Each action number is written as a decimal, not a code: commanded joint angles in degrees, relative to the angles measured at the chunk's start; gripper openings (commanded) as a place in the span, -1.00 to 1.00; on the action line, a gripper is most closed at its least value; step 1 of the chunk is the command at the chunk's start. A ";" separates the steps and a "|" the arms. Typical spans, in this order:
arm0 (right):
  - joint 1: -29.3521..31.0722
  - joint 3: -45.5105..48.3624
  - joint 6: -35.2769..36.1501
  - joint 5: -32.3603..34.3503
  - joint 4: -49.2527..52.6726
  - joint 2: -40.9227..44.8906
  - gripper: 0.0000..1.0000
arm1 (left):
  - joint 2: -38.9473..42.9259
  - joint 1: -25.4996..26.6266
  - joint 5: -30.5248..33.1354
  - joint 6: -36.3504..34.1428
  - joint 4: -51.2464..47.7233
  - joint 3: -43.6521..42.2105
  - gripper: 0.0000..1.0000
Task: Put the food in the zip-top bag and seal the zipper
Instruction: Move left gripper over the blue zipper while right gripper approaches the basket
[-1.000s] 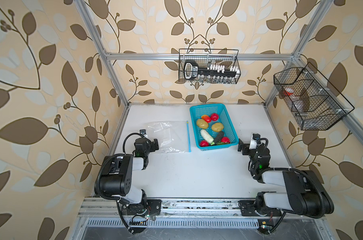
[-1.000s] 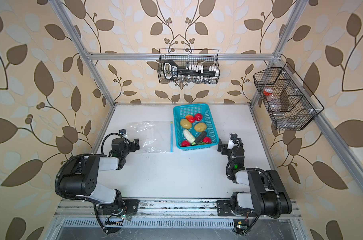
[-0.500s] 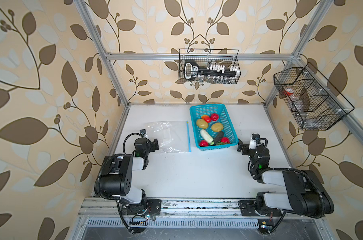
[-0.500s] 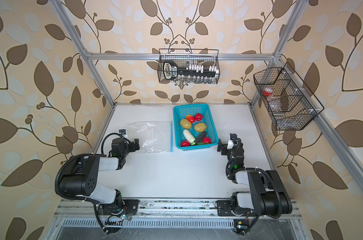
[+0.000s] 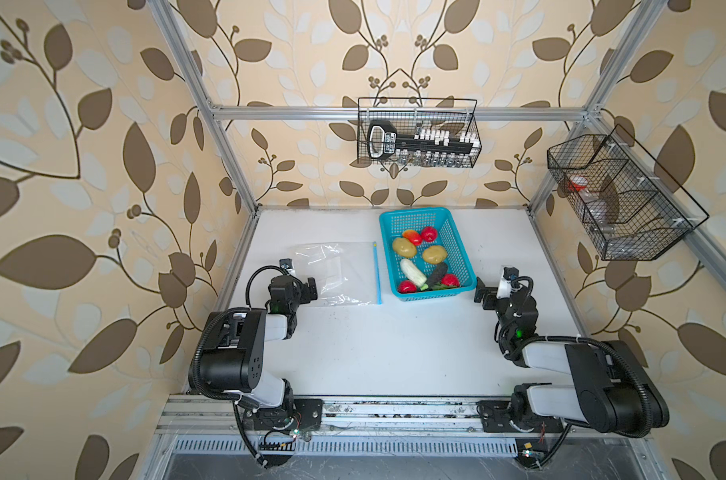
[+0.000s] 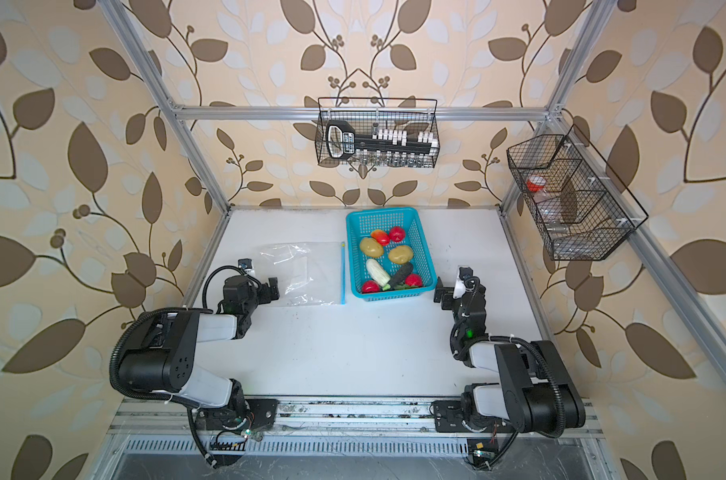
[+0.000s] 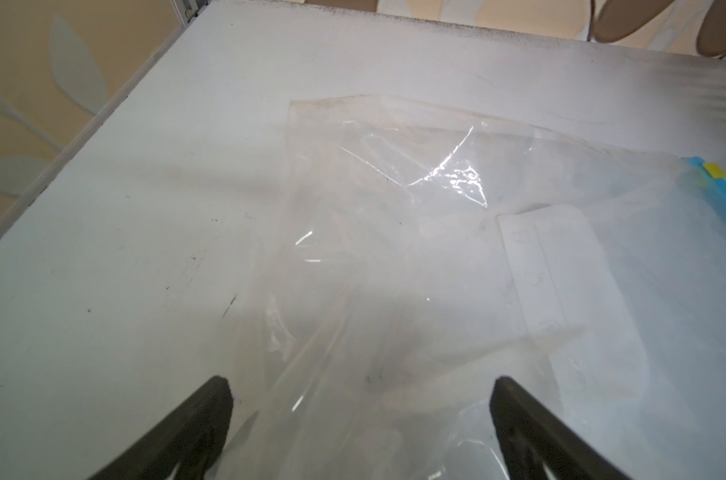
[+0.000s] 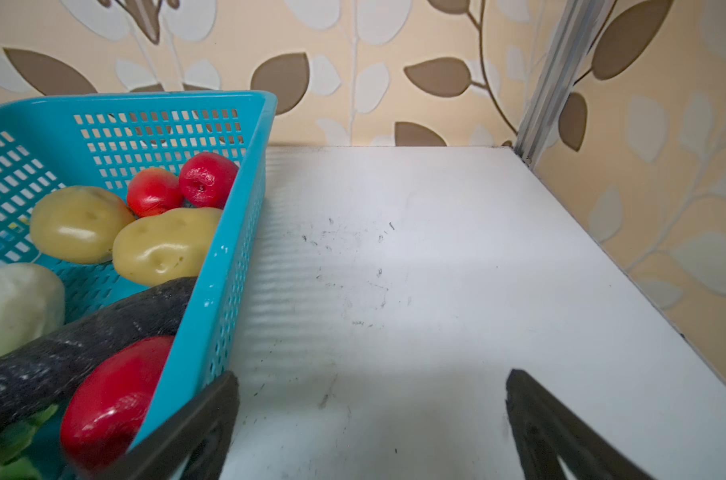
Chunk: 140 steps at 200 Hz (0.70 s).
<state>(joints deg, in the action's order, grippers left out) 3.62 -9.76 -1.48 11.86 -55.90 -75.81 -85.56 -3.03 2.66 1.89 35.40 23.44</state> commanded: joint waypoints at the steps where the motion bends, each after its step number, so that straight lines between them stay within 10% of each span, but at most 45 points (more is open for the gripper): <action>1: 1.27 -2.05 -0.07 8.20 2.88 2.30 1.00 | 4.68 0.20 2.66 1.23 -13.50 8.22 0.98; 85: 13.65 -12.94 -3.23 23.09 33.83 11.38 1.00 | 6.93 0.91 0.57 5.78 -53.02 30.04 0.98; 140: 16.68 -17.84 -9.92 23.12 53.78 24.05 1.00 | 8.99 3.07 0.60 5.63 -60.48 37.43 0.98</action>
<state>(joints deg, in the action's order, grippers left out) 20.12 -24.53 -6.90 33.56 -15.33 -54.96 -79.07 -1.37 3.33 6.24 -18.76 57.67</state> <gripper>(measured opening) 0.998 0.989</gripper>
